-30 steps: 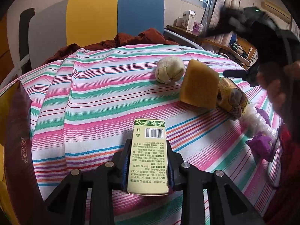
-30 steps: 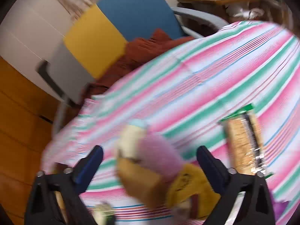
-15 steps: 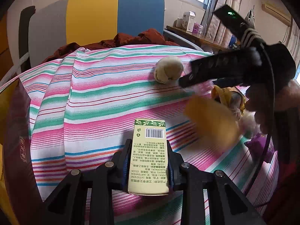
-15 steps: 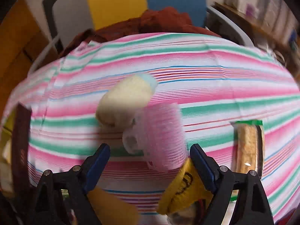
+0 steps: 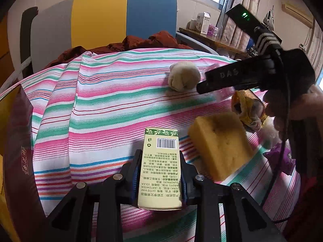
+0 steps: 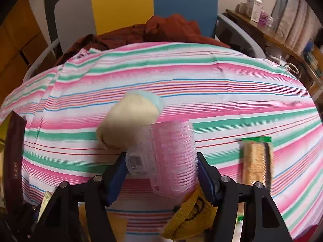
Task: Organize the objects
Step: 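Lift the green-white box with the left tool while the right tool grasps the pink hair roller, then lower the box and pink roller into the gold tray, opening both tools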
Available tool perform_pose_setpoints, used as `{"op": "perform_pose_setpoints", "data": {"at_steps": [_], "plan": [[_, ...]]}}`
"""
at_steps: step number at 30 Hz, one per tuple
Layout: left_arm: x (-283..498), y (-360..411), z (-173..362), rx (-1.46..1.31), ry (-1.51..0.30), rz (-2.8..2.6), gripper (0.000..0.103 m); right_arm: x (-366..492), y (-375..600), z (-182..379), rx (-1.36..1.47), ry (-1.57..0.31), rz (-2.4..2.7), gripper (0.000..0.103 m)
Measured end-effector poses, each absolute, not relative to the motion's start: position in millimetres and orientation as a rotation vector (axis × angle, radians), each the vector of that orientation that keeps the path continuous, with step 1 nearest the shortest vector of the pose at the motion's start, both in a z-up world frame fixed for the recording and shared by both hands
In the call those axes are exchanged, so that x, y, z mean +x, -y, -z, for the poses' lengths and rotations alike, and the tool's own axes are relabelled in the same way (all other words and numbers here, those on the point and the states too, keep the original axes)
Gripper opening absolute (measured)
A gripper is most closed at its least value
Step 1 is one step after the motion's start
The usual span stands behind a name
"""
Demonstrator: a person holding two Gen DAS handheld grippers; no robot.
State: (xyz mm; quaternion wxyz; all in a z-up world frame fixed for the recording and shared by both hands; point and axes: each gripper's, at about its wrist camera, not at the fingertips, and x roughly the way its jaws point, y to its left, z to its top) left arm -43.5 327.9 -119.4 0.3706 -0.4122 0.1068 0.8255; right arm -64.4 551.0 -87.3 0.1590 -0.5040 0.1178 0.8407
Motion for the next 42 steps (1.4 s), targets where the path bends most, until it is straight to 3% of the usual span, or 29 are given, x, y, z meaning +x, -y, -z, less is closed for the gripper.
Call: {"op": "perform_pose_setpoints", "data": {"at_steps": [9,14,17,19,21,24,27,37,42], "plan": [[-43,-328,115,-1.063,-0.293,-2.115,0.030,-36,-558,52,-1.265,-0.473,-2.508,0.066],[-30,-317,82,-0.991,-0.265,-2.108,0.030,-31,-547,28,-1.122,-0.543,-2.676,0.066],[-24,-301,62,-0.967,-0.215,-2.113,0.030,-24,-552,18,-1.042,-0.899,-2.849,0.066],[-20,-292,52,-0.948,-0.202,-2.126,0.030,-22,-554,20,-1.050,-1.002,-2.823,0.066],[-18,-281,43,-0.946,-0.176,-2.132,0.030,-21,-558,34,-1.099,-1.331,-2.824,0.066],[-14,-269,33,-0.938,-0.157,-2.143,0.030,-16,-546,36,-1.150,-1.166,-2.750,0.066],[-13,-258,26,-0.931,-0.140,-2.153,0.030,-10,-540,34,-1.134,-1.217,-2.748,0.066],[-15,-197,6,-0.885,-0.065,-2.257,0.030,-3,-441,-4,-1.224,-0.723,-2.882,0.067],[-28,-151,4,-0.913,0.007,-2.351,0.030,-11,-381,-10,-1.284,-0.597,-2.975,0.067]]}}
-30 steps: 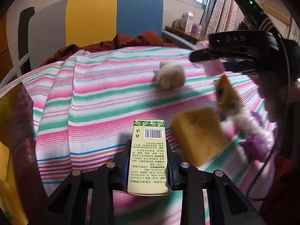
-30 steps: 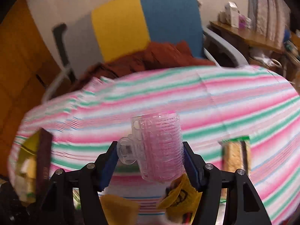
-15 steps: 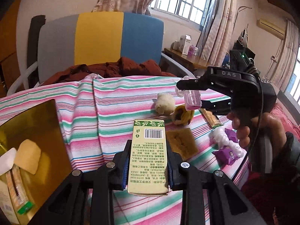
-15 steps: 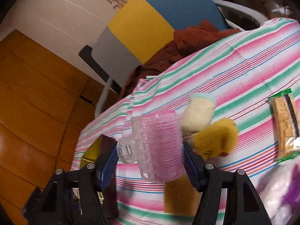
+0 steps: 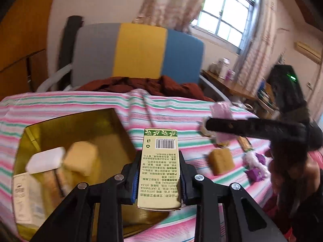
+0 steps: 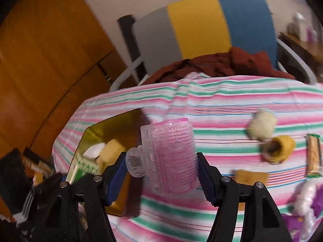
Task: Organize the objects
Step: 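Lower the box and pink roller into the gold tray, opening both tools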
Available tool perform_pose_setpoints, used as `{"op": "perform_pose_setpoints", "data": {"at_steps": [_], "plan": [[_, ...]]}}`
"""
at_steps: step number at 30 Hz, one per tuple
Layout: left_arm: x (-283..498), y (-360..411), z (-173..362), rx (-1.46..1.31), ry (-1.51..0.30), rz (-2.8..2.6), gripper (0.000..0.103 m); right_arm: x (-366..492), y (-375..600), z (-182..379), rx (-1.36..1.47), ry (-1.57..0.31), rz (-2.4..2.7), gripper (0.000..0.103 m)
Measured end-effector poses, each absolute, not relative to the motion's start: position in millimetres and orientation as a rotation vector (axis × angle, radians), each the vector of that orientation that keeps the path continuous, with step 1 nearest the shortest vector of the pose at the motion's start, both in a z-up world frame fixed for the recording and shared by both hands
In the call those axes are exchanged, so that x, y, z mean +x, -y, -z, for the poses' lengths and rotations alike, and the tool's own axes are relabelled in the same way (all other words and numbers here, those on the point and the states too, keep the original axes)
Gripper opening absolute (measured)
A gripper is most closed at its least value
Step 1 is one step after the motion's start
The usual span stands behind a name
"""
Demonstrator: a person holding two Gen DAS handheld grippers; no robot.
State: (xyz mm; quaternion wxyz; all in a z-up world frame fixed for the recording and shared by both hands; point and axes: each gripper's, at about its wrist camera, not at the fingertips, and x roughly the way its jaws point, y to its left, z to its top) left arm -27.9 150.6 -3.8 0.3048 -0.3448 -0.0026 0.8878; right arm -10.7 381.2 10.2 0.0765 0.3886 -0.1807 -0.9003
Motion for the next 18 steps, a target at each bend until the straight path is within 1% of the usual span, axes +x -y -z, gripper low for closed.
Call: {"op": "perform_pose_setpoints", "data": {"at_steps": [4,10,13,15,16,17,18], "plan": [[-44,-108,6,-0.949,0.072,-2.441,0.030,-13,-334,-15,1.165,0.431,2.632,0.067],[-78,-58,8,-1.008,0.145,-2.549,0.030,-18,-273,-2,1.217,0.303,2.539,0.067],[-97,-45,8,-1.020,0.139,-2.582,0.030,-21,-251,7,1.250,0.259,2.501,0.068],[-111,-37,7,-1.026,0.125,-2.624,0.033,-22,-238,12,1.263,0.229,2.484,0.068],[-116,-34,7,-1.029,0.116,-2.635,0.034,-24,-233,14,1.266,0.218,2.482,0.071],[-123,-29,7,-1.031,0.117,-2.667,0.041,-25,-227,15,1.272,0.207,2.479,0.081],[-127,-26,7,-1.035,0.121,-2.681,0.050,-25,-221,16,1.272,0.195,2.469,0.087]]}}
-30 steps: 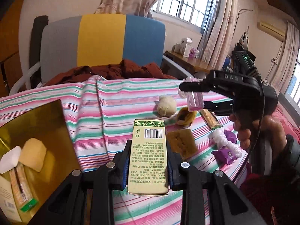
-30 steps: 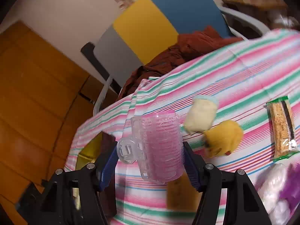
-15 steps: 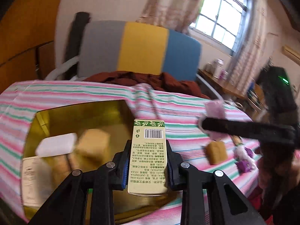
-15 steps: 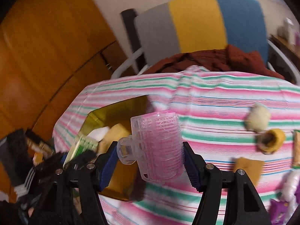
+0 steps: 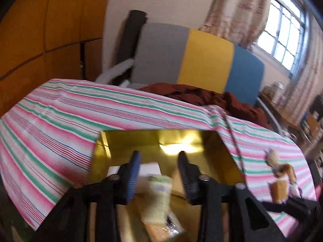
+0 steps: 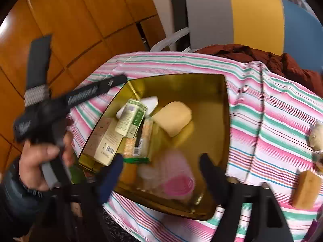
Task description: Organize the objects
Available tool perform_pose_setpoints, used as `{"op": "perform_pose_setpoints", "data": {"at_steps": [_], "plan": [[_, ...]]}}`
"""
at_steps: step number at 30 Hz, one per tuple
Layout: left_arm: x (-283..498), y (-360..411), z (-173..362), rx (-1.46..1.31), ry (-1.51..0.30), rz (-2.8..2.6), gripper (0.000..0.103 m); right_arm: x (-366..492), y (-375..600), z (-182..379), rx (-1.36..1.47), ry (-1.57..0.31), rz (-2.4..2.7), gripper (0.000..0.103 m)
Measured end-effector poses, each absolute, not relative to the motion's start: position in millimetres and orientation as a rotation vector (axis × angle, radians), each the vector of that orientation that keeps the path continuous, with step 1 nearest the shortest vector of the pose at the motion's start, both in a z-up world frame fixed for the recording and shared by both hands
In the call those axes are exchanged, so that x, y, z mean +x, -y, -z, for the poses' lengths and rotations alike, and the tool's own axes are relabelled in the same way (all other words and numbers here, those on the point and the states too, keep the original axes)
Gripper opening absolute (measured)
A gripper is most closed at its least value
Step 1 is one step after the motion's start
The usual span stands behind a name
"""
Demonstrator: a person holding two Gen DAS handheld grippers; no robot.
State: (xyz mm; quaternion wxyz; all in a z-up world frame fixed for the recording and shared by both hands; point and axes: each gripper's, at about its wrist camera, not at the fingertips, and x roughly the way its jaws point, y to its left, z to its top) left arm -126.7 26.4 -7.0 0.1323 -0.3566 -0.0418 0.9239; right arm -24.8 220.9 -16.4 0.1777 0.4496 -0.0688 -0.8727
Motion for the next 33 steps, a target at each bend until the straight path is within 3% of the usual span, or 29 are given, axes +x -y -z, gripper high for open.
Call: {"op": "perform_pose_setpoints", "data": {"at_steps": [3,5,14,33], "plan": [[-136,-14,5,-1.045,0.131,-2.715,0.064,-22,-211,18,1.264,0.170,2.463,0.096],[-134,-8,4,-1.037,0.139,-2.735,0.067,-20,-208,19,1.264,0.148,2.468,0.098],[-94,10,15,-1.075,0.216,-2.747,0.067,-10,-202,7,1.245,0.072,2.584,0.103],[-39,-6,2,-1.028,0.138,-2.736,0.067,14,-207,-16,1.118,-0.023,2.847,0.103]]}}
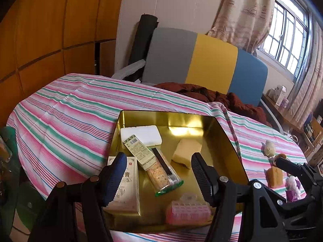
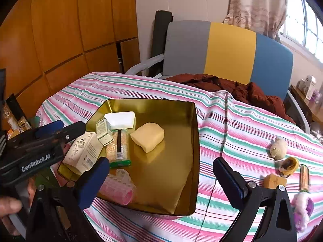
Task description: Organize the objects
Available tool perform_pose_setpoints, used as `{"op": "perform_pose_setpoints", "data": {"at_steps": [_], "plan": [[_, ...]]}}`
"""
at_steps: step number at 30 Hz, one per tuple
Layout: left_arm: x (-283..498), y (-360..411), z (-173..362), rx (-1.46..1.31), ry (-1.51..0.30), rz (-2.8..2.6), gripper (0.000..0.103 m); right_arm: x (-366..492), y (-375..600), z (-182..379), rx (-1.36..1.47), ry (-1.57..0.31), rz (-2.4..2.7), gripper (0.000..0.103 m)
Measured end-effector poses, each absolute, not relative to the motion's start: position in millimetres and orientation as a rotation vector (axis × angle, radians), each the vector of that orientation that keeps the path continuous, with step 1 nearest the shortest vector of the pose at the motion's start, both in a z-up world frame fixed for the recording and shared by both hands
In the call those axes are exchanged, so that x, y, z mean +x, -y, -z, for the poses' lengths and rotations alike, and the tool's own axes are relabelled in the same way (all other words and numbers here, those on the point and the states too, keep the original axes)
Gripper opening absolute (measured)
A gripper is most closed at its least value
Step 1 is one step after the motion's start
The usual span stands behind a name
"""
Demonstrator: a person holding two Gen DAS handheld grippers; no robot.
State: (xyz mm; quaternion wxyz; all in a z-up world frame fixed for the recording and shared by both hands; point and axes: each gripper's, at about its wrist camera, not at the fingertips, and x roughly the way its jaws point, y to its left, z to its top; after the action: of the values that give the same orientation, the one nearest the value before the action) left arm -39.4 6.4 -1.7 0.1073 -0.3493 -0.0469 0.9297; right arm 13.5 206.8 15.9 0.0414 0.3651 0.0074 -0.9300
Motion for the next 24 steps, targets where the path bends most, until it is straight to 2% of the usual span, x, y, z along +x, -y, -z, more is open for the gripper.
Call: {"op": "perform_pose_setpoints", "data": {"at_steps": [17,24], "plan": [[-27,-30,6,-1.038,0.014,-2.689,0.067,28,-241,-13,1.137,0.011,2.954,0.103],[-23,-43,4,-1.011,-0.032,-2.656,0.067,36,-259,-10,1.141,-0.036,3.005,0.103]]}}
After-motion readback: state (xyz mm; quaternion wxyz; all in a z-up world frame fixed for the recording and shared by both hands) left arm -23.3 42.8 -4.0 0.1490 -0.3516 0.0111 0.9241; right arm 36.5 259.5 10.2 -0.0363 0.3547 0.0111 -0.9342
